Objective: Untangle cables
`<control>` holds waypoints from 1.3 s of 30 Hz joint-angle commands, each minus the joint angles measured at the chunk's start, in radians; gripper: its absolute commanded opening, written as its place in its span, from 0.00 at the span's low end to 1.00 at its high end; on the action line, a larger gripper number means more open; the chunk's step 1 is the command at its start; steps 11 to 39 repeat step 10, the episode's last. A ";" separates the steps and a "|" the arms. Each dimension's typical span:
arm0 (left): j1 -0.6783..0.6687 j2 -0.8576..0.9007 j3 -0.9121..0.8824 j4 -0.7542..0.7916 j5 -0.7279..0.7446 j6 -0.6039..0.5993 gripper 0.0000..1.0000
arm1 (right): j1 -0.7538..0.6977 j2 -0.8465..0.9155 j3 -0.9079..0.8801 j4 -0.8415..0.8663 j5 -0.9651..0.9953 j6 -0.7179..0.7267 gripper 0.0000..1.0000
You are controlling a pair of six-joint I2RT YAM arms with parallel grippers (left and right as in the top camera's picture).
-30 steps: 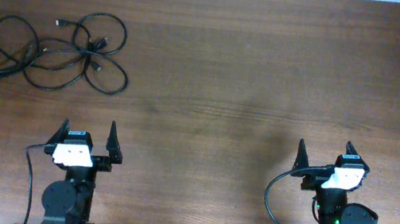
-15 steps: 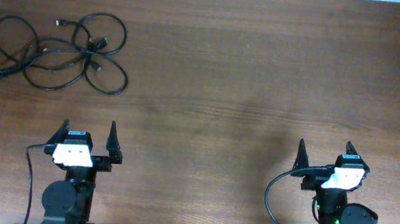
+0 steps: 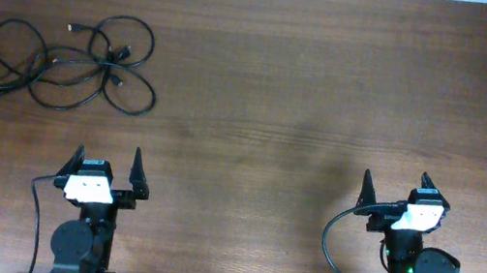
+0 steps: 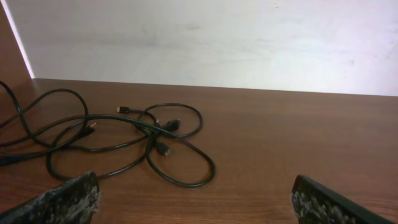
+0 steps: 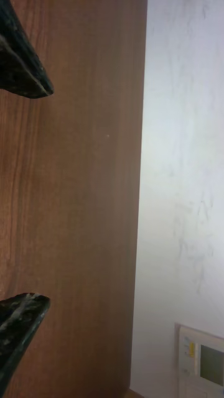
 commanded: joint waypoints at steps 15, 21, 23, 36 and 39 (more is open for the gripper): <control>-0.003 -0.008 -0.001 -0.006 0.005 -0.010 0.99 | 0.006 -0.011 -0.005 -0.008 0.024 -0.002 0.99; -0.003 -0.008 -0.001 -0.006 0.005 -0.010 0.99 | 0.006 -0.011 -0.005 -0.008 0.024 -0.002 0.99; -0.003 -0.008 -0.001 -0.006 0.005 -0.010 0.99 | 0.006 -0.011 -0.005 -0.008 0.024 -0.002 0.99; -0.003 -0.008 -0.001 -0.006 0.005 -0.010 0.99 | 0.006 -0.011 -0.005 -0.008 0.024 -0.002 0.99; -0.003 -0.008 -0.001 -0.006 0.005 -0.010 0.99 | 0.006 -0.011 -0.005 -0.008 0.024 -0.002 0.99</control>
